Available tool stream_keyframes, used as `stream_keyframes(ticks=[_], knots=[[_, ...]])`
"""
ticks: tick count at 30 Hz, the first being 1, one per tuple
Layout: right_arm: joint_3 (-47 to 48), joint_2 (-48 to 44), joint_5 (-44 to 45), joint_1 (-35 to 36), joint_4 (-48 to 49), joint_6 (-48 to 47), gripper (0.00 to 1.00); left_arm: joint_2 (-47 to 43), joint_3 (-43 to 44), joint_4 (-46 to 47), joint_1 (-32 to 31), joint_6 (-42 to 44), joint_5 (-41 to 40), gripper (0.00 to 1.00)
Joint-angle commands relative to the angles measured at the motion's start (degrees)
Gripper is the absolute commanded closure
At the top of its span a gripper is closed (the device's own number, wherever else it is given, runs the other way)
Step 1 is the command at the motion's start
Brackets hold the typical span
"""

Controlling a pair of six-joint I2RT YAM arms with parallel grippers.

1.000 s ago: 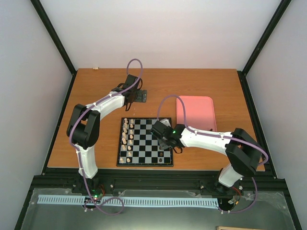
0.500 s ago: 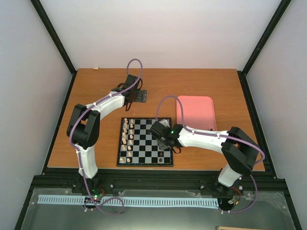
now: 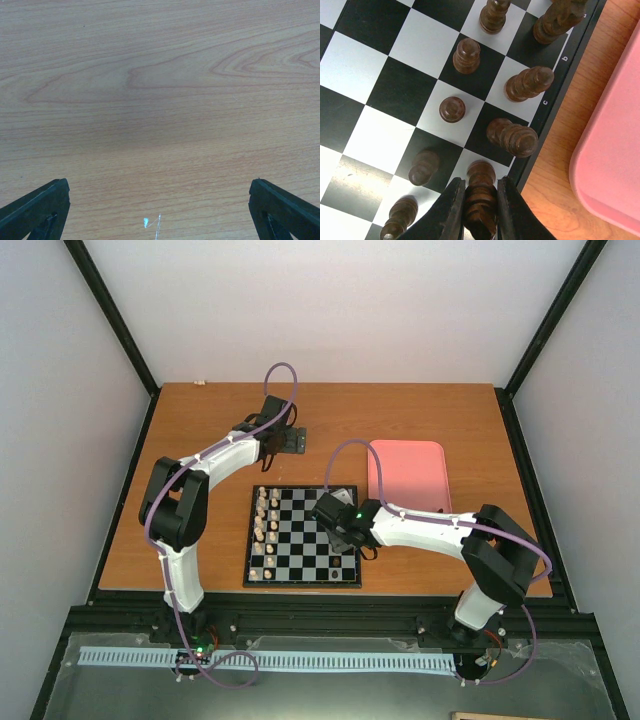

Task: Set up the chess pieces on the board
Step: Place the chess piece on the chessboard.

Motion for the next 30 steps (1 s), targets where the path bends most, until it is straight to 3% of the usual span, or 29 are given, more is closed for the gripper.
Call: stream_keyframes(ticks=[1,20,26,30], knots=[[0.40,-0.92,-0.32,0.56,-0.70,0.65,0.89,-0.26,1.97,-0.45,0.07,-0.76,-0.38,0.00],[-0.61,-1.77,-1.16,0.76,-1.25,0.80,0.88,0.00,2.23,-0.53,0.08,-0.74,-0.33,0.00],[-0.85,-1.41,-0.68,0.74,-1.12,0.96,0.69,0.00,2.22,-0.47,0.08,-0.77,-0.17,0.00],[-0.96,-2.20,0.28,0.78,-1.23,0.99,0.63,0.06,2.14,-0.44,0.08,-0.77,-0.18,0.00]])
